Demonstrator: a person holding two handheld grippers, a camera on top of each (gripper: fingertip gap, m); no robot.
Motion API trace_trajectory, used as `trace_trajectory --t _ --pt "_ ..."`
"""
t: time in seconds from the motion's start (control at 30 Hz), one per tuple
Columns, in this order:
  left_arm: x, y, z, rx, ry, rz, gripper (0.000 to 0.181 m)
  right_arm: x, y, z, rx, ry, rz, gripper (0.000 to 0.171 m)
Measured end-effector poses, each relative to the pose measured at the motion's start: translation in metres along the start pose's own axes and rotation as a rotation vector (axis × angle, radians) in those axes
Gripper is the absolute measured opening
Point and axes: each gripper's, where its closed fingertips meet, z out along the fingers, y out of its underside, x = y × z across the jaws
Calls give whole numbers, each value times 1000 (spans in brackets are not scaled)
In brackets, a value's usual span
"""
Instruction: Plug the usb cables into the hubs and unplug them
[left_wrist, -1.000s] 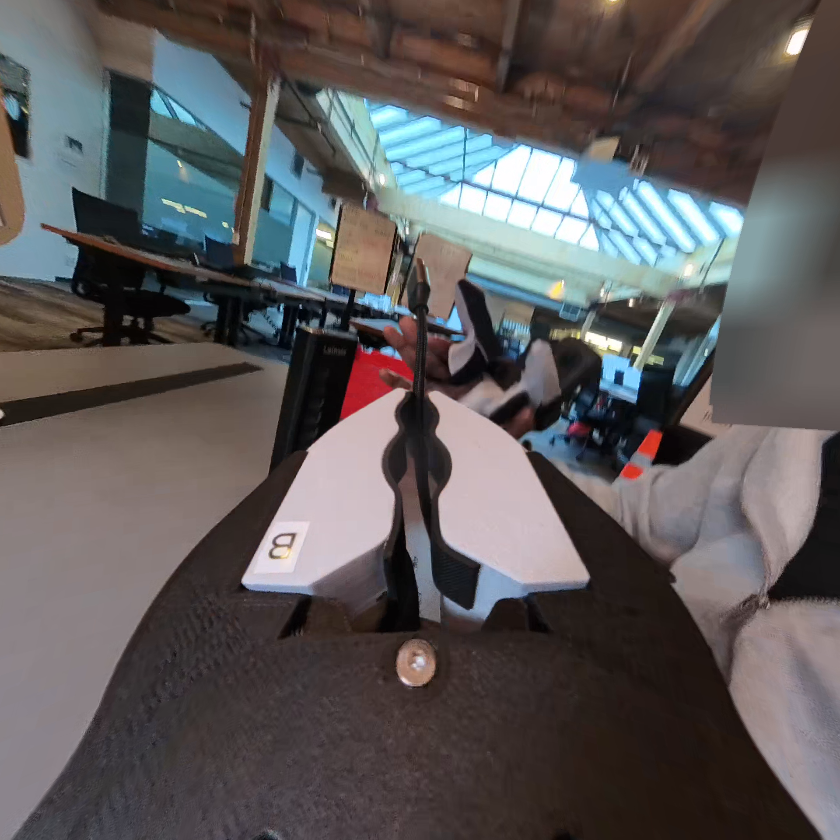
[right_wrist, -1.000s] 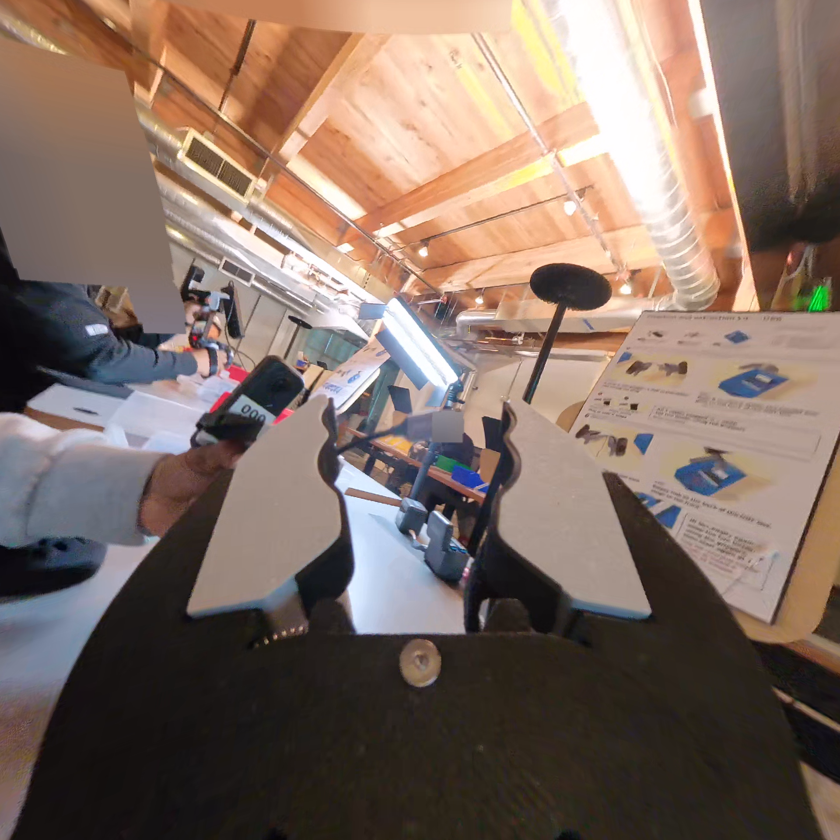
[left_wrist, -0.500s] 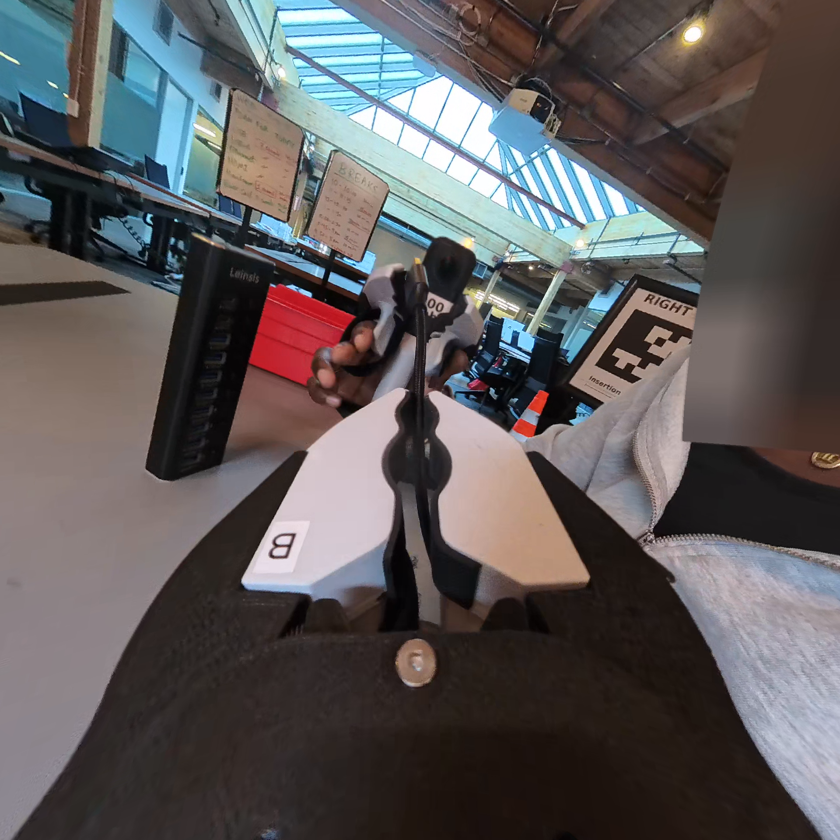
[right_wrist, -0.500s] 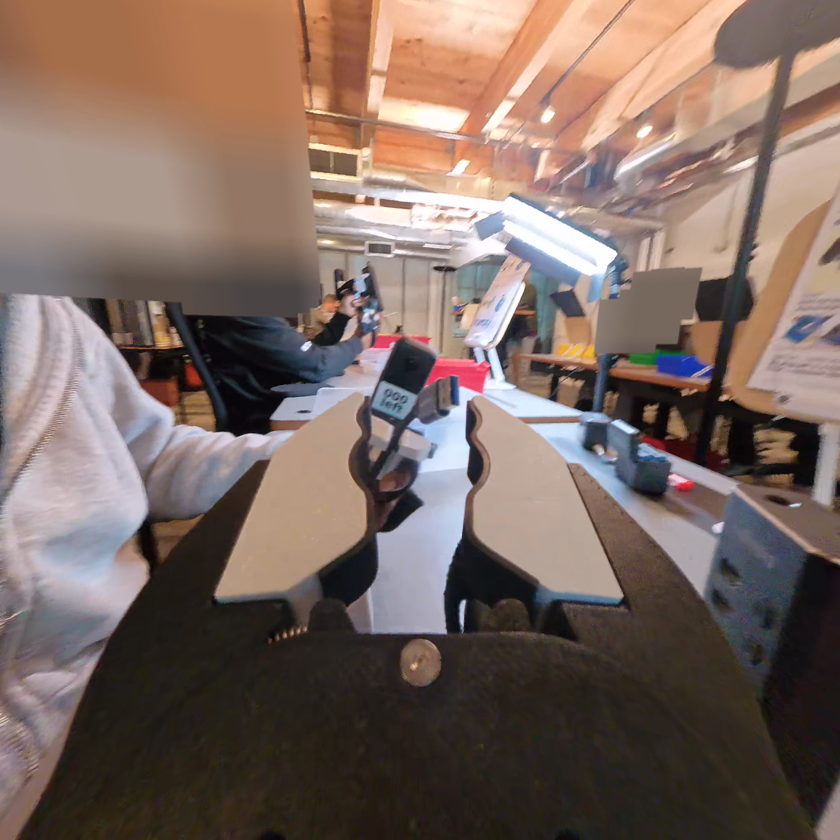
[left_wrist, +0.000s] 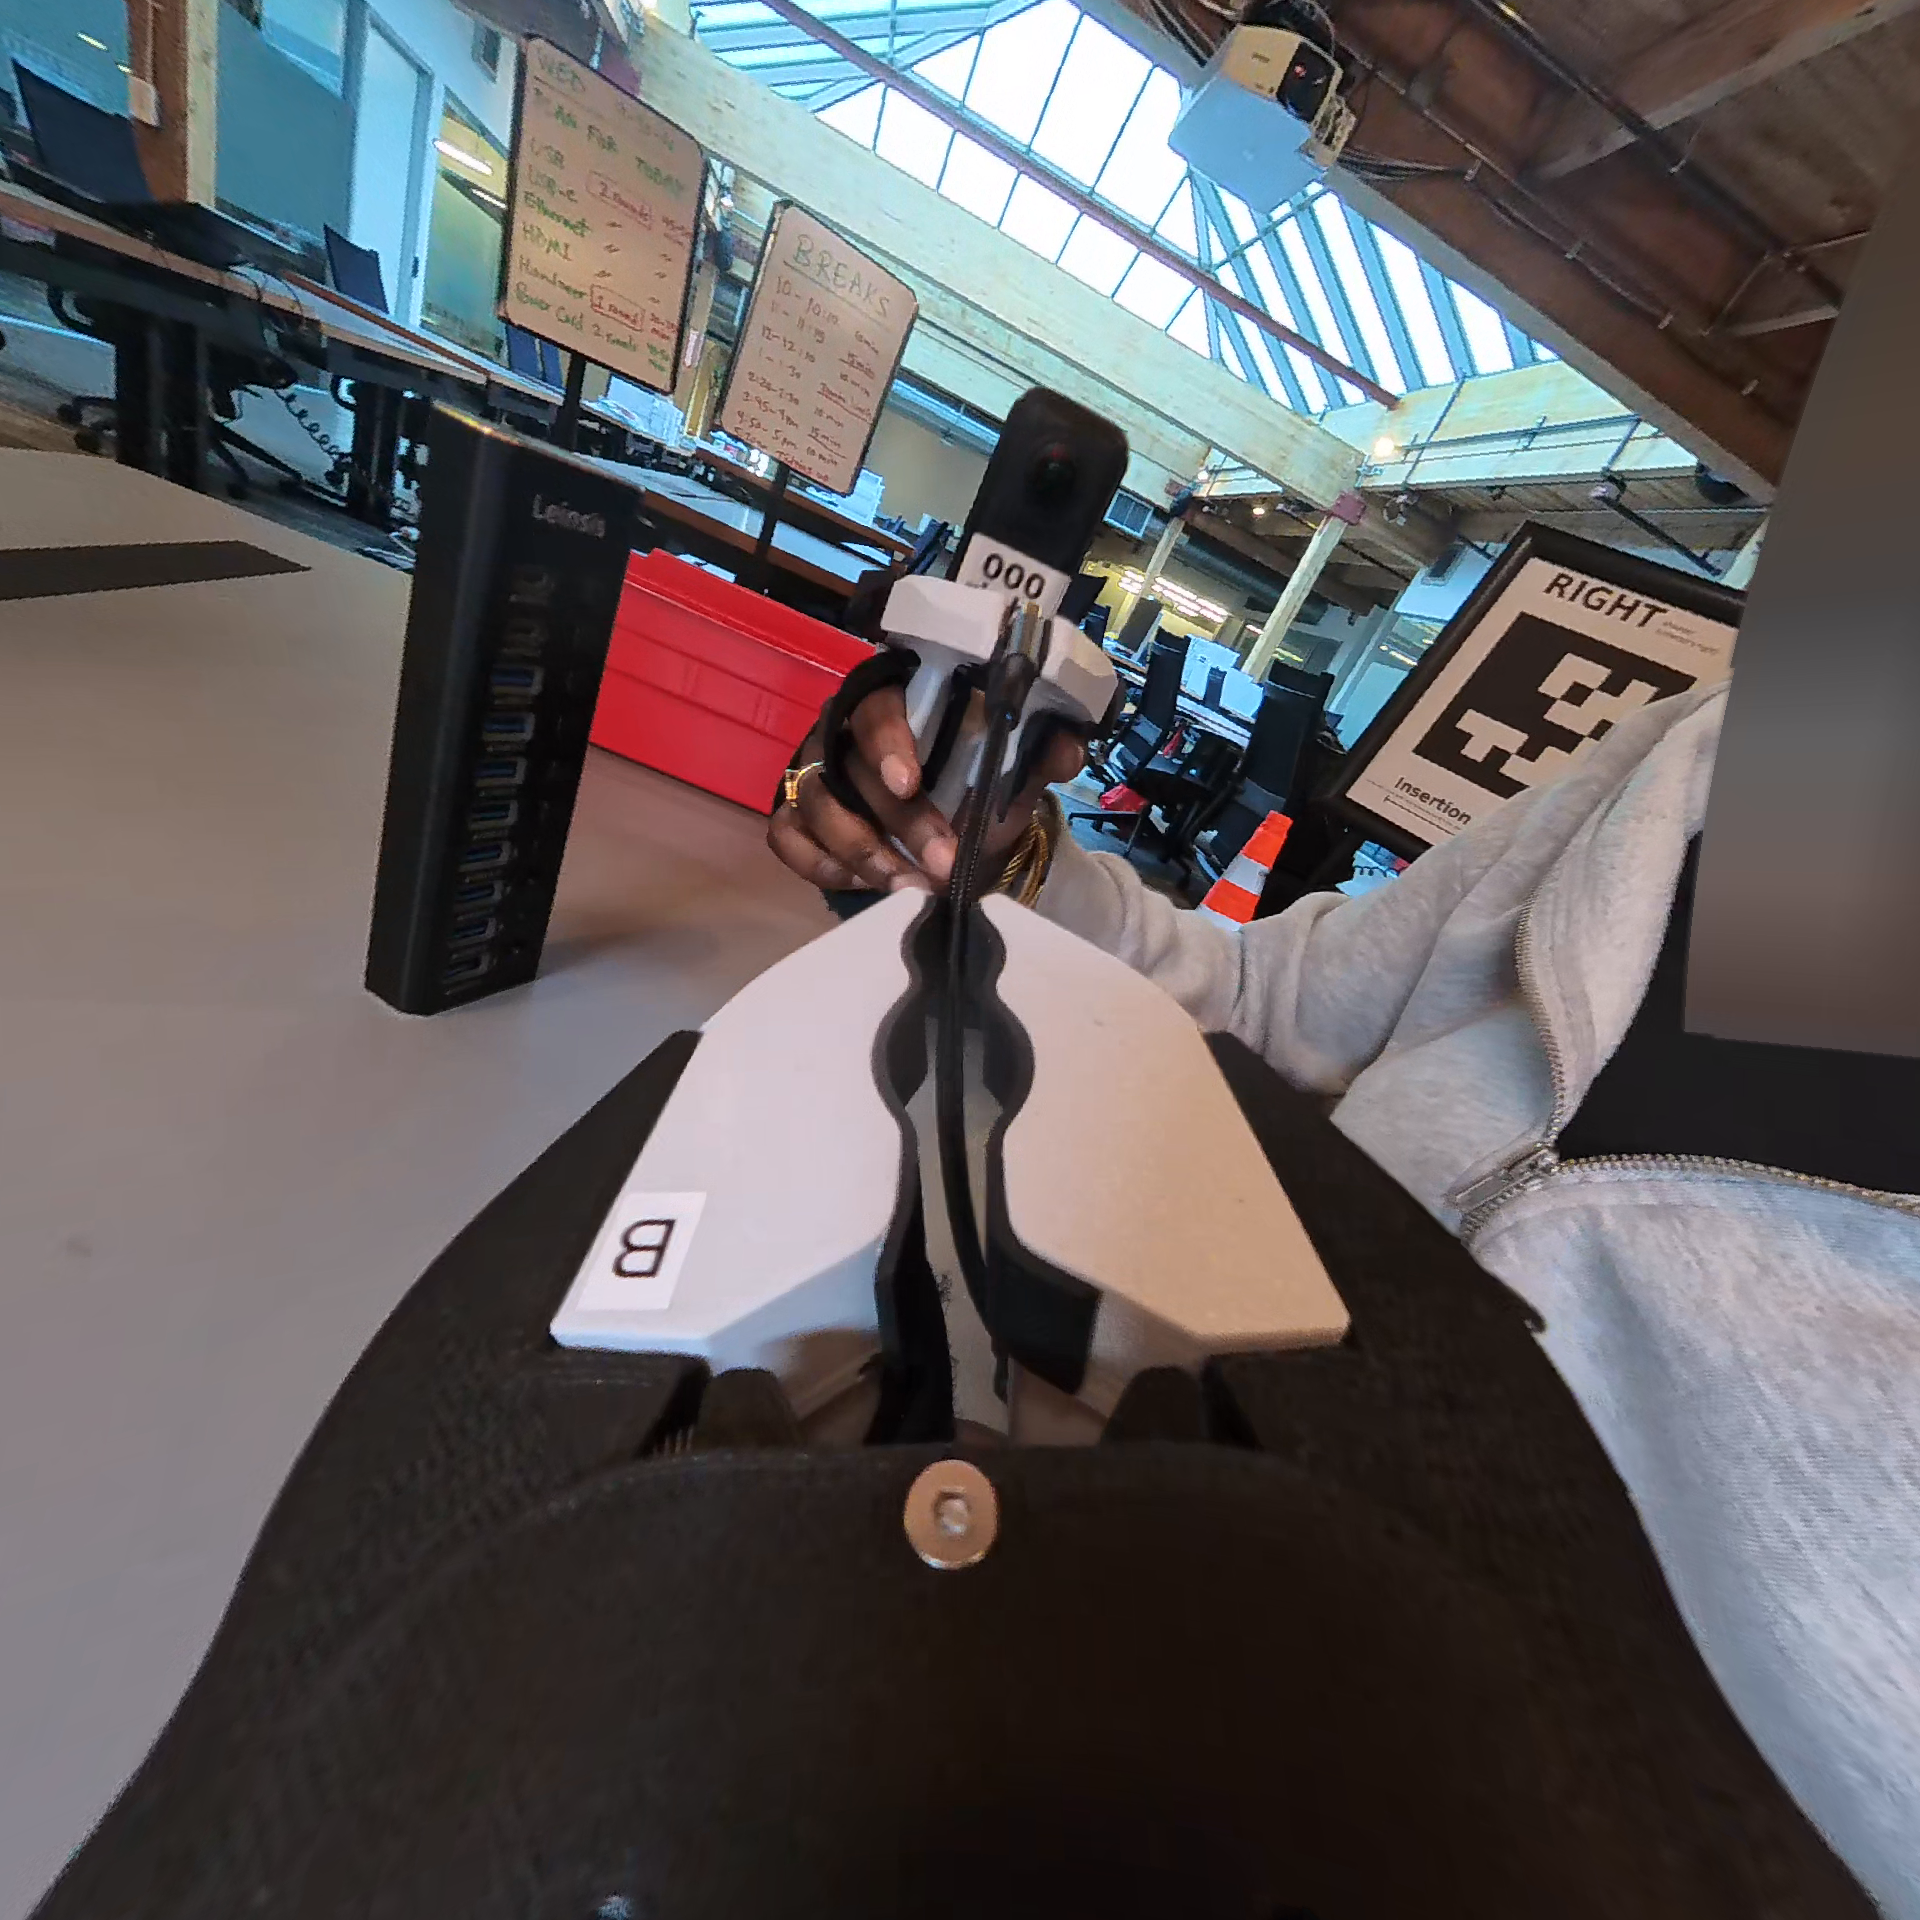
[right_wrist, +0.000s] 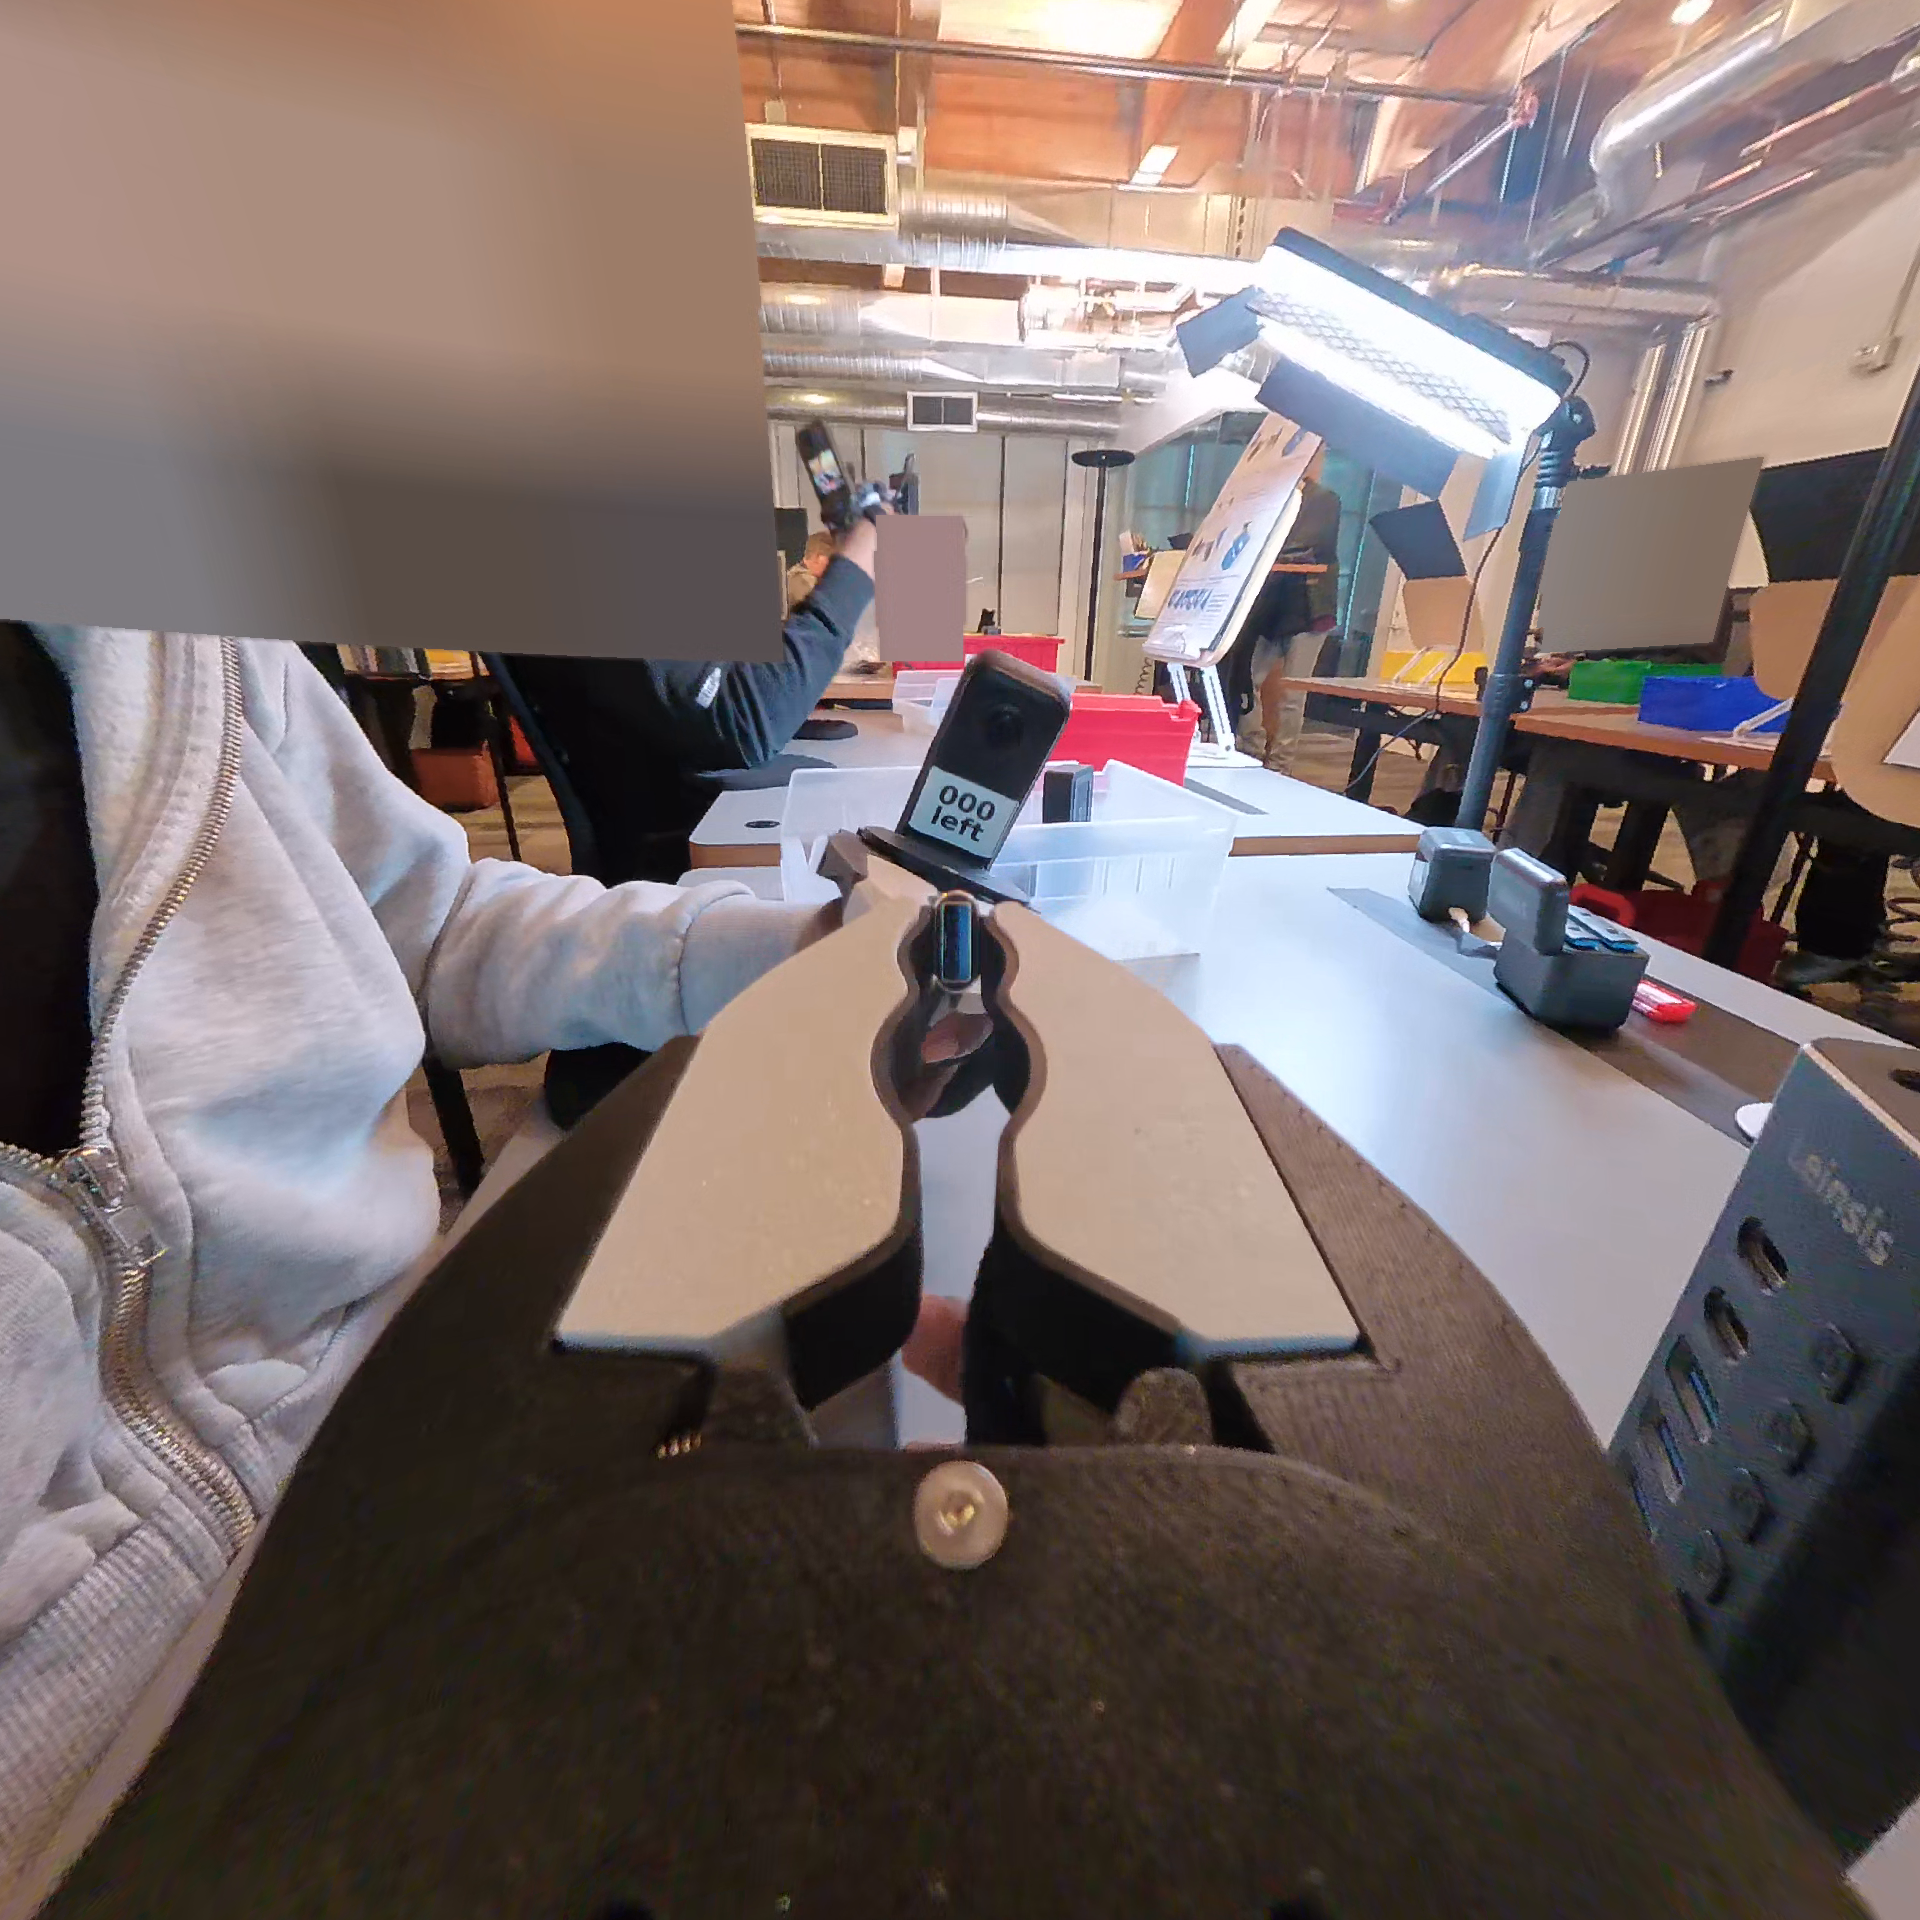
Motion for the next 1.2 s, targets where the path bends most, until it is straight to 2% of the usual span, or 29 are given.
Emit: trace_trajectory --t 0.27,0.37,0.43,0.57,0.73,0.87,0.93,1.03,1.1,1.2 --pt "-11 -1 0 12 -85 48 7 5 4 1 -31 44 -12 8" --pt "-17 -14 -3 95 -165 121 28 10 10 2 -68 85 -44 8" --pt "-21 -25 -8 156 -236 211 39 10 12 4 -77 97 -76 8" --pt "-9 -40 -12 231 -263 390 42 9 13 6 -100 119 -144 8" --pt "5 -17 9 45 -297 747 46 -4 19 16 -129 100 -273 8" --pt "9 2 21 -105 -306 896 36 -21 25 23 -138 28 -365 8" --pt "11 6 23 -128 -296 918 12 -28 28 26 -135 -10 -387 8" --pt "11 4 21 -154 -321 991 10 -26 25 26 -117 8 -385 10" --pt "5 -6 16 -173 -444 1147 9 -14 25 25 -131 74 -322 15" --pt "-5 -33 -2 -241 -762 1561 8 -5 27 23 -160 57 -71 38"
